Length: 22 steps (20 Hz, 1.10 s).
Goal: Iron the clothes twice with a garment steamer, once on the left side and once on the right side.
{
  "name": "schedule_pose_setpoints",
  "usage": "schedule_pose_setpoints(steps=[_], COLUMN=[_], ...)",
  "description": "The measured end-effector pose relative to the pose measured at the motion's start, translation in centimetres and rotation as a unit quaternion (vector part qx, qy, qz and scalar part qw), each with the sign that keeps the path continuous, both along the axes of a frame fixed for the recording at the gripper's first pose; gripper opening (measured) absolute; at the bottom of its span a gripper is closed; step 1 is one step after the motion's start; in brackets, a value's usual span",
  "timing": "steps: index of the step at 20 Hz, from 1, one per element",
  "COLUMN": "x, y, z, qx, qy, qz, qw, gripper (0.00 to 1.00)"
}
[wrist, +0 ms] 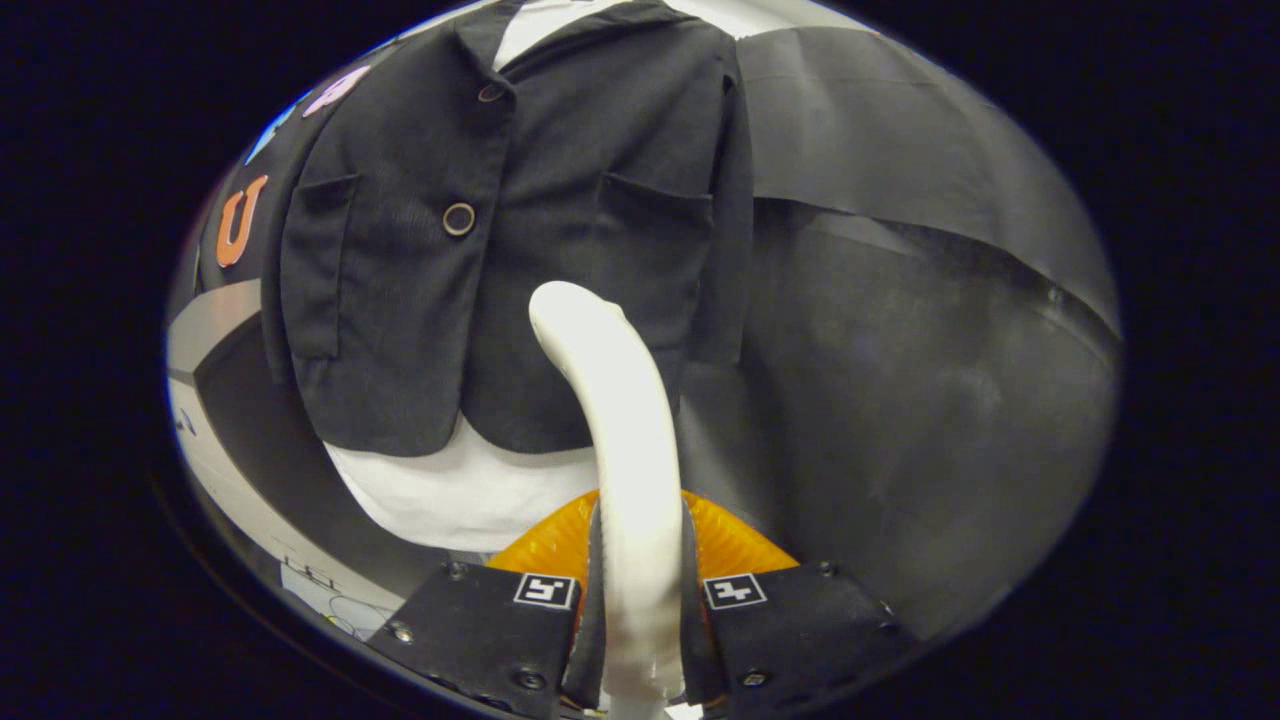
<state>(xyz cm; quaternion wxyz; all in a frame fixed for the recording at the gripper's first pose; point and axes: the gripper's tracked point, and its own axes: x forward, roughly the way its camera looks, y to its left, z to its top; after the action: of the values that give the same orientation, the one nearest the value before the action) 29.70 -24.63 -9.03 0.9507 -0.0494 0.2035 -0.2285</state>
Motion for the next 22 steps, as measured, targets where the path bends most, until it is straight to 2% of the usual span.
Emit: schedule_pose_setpoints(steps=[12,22], x=[-1.2,-2.2], y=[0.3,0.5], z=[-7.4,-7.7], qx=[0.028,0.053], qy=[0.071,0.073], qz=[0.015,0.048], qw=[0.997,0.995], gripper=[0.33,0.33])
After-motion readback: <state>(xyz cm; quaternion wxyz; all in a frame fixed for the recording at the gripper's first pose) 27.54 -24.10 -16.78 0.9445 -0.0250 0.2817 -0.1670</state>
